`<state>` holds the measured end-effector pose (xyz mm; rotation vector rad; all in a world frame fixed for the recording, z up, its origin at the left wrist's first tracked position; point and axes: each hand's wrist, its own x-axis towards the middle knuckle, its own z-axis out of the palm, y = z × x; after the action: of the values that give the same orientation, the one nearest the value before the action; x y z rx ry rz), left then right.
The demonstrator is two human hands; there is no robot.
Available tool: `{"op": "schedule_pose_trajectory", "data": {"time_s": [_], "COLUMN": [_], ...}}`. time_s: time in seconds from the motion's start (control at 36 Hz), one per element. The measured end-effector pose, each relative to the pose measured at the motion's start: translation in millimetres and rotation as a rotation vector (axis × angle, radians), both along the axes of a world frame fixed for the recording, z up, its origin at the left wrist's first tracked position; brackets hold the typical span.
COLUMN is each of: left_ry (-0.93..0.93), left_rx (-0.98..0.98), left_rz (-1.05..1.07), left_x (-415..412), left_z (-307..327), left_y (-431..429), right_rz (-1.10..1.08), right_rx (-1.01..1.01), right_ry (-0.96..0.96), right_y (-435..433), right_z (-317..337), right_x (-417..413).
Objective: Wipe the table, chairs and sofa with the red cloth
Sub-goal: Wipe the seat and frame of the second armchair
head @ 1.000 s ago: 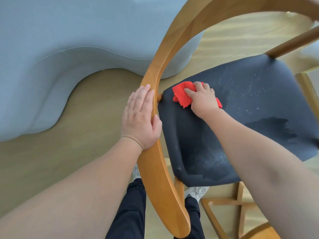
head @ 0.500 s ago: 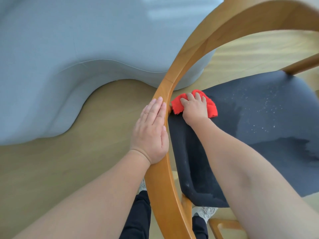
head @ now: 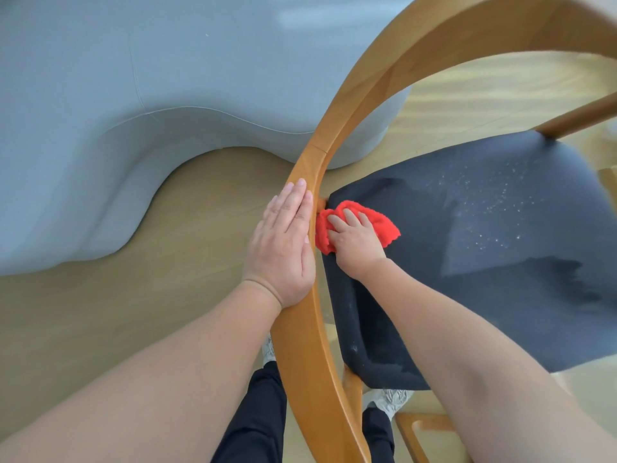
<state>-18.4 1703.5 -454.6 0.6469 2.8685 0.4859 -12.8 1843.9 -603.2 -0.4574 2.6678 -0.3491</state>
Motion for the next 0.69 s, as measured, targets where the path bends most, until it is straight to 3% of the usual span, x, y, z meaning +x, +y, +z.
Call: {"op": "schedule_pose_trajectory", "data": {"time_s": [0.47,0.69], "left_ry": [0.016,0.011], "left_rx": [-0.022,-0.043], "left_rz": [-0.016,-0.033], "left_x": [1,1], "left_z": [2,1], "left_y": [0,-1], "right_rz": [0.250,0.249], "right_rx": [-0.045,-0.061], "right_ry": [-0.126,-0.110], "right_y": [0,9], "right_z": [2,2], "right_x": [116,161]}}
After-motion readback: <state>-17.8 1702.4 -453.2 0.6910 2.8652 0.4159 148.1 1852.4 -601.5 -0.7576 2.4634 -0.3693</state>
